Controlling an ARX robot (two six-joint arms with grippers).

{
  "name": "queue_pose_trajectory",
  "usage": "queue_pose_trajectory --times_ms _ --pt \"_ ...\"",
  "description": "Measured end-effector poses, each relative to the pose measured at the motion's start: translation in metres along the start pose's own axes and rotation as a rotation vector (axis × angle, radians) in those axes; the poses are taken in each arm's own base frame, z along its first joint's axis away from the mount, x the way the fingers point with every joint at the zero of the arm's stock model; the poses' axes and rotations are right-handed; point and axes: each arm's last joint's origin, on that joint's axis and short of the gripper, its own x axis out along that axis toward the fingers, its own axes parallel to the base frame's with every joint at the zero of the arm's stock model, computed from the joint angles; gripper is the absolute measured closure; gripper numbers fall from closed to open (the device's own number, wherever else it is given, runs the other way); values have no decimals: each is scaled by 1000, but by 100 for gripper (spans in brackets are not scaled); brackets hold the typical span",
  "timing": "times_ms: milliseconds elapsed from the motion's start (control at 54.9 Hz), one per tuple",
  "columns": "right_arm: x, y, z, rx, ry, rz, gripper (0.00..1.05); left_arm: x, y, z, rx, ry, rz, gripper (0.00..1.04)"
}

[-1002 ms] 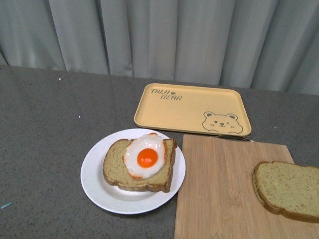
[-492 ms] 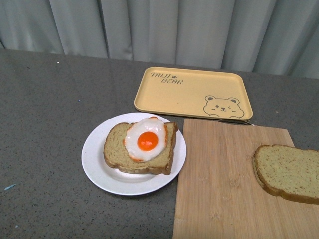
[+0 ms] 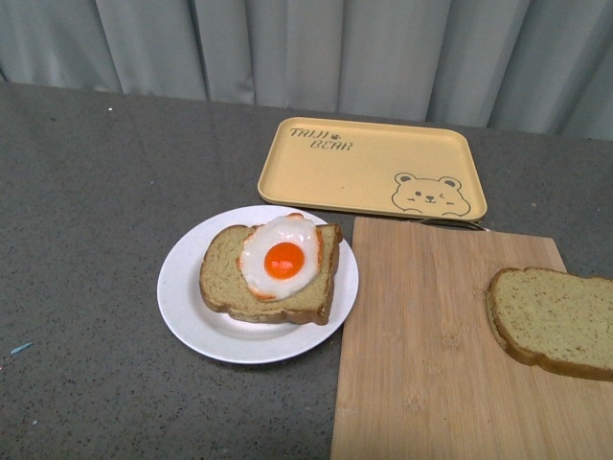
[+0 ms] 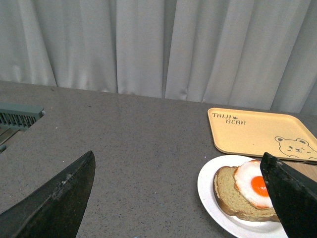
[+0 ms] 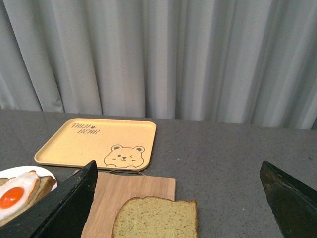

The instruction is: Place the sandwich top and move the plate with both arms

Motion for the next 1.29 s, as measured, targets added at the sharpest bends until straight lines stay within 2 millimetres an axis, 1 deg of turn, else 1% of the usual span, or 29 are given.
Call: queue_pose_trajectory --times_ms 146,182,219,273,328,437,474,565,656,729,784,856,929,1021,1130,1203,1294 --pt "0 0 0 -10 -1 -12 9 0 0 0 0 0 0 7" --pt "2 0 2 -86 -8 -139 9 0 0 0 0 0 0 7" --pt "4 -2 1 -208 44 -282 9 0 0 0 0 0 1 7" --pt "12 -8 -3 -265 148 -315 9 0 0 0 0 0 0 7" --pt "18 -12 -6 -261 193 -292 9 0 0 0 0 0 0 7" --pt "44 -25 -3 -175 276 -225 9 0 0 0 0 0 0 7" --pt "56 -31 -3 -133 324 -188 9 0 0 0 0 0 1 7" --pt "78 -40 -9 -50 425 -122 9 0 0 0 0 0 0 7" --pt "106 -55 -24 80 595 -43 9 0 0 0 0 0 0 7" --pt "119 -63 -32 157 675 4 9 0 0 0 0 0 0 7" --pt "133 -71 -42 246 769 52 9 0 0 0 0 0 0 7" --pt "144 -77 -50 307 828 81 9 0 0 0 0 0 0 7" --pt "158 -87 -63 380 889 105 9 0 0 0 0 0 0 7" --pt "167 -94 -79 408 947 89 9 0 0 0 0 0 0 7" --pt "171 -95 -93 443 995 94 9 0 0 0 0 0 0 7" --pt "174 -94 -101 475 1017 105 9 0 0 0 0 0 0 7" --pt "179 -88 -111 536 1022 148 9 0 0 0 0 0 0 7"
